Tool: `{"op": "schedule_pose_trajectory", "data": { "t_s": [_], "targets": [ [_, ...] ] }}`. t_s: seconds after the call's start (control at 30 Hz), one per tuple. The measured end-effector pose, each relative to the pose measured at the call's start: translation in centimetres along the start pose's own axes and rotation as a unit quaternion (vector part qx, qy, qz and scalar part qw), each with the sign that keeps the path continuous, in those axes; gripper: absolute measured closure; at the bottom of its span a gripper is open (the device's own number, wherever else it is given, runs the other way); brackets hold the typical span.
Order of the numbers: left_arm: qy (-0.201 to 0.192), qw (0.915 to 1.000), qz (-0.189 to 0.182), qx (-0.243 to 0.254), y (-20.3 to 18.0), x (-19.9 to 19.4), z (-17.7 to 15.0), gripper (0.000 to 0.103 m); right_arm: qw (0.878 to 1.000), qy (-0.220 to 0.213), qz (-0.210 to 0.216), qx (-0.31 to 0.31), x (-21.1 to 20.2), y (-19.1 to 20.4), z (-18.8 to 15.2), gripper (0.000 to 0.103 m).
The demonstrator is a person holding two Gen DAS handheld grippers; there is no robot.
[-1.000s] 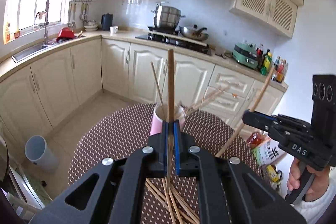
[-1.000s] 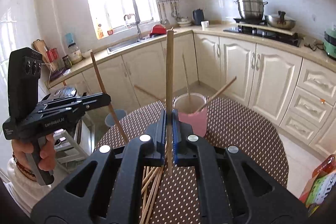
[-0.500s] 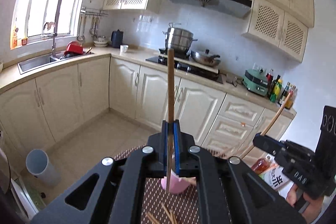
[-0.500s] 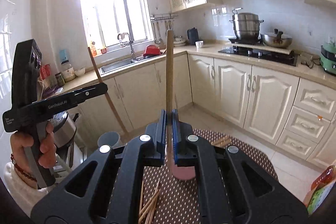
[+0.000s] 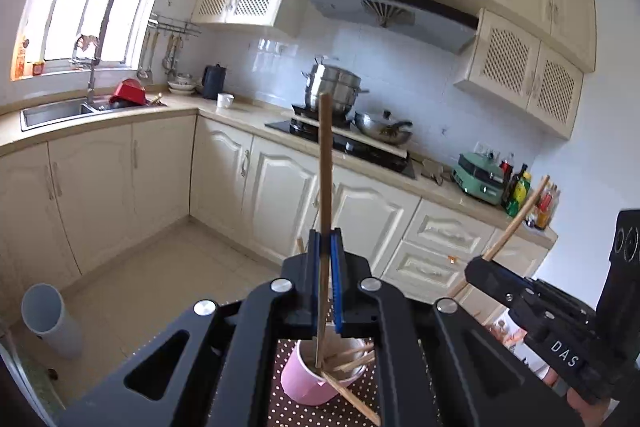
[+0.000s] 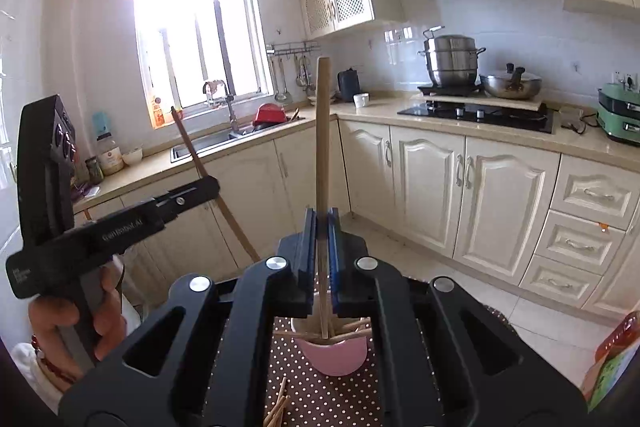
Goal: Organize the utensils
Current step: 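Lift the held chopsticks upright and carry both grippers over the pink cup, then open both grippers to drop the chopsticks into the pink cup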
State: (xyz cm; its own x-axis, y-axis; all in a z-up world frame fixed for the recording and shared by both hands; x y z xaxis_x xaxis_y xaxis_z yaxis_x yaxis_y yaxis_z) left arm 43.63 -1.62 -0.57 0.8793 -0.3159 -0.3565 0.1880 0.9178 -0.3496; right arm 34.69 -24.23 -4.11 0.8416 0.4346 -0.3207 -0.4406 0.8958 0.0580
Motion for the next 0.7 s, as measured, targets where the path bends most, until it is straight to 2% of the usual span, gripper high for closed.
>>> {"op": "schedule_pose_trajectory", "data": {
  "t_s": [0.37,0.7],
  "targets": [
    [0.043,0.9989,0.010,0.014,1.3,2.4,-4.0,0.097,1.000,0.029,0.003,-0.007,1.4,0.3,-2.3,0.097],
    [0.066,0.9975,0.012,0.022,1.8,3.0,-5.8,0.097,0.998,0.056,-0.002,-0.014,2.7,0.6,-4.6,0.097]
  ]
}}
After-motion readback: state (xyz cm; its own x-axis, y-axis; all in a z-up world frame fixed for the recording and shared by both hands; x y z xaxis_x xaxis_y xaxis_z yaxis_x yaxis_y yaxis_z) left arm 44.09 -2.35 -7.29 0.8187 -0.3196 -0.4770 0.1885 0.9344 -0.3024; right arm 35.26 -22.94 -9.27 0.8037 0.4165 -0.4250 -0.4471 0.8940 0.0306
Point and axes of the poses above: each gripper's, at about its wrist camera, not at the fingertips, and x roughly the way its jaws point, y to its left, z to its top, the point moved 8 cm from there along x, roughly the way its jaws point, and after that the axes turned 6 degrees about -x, right-handed, at the moved point
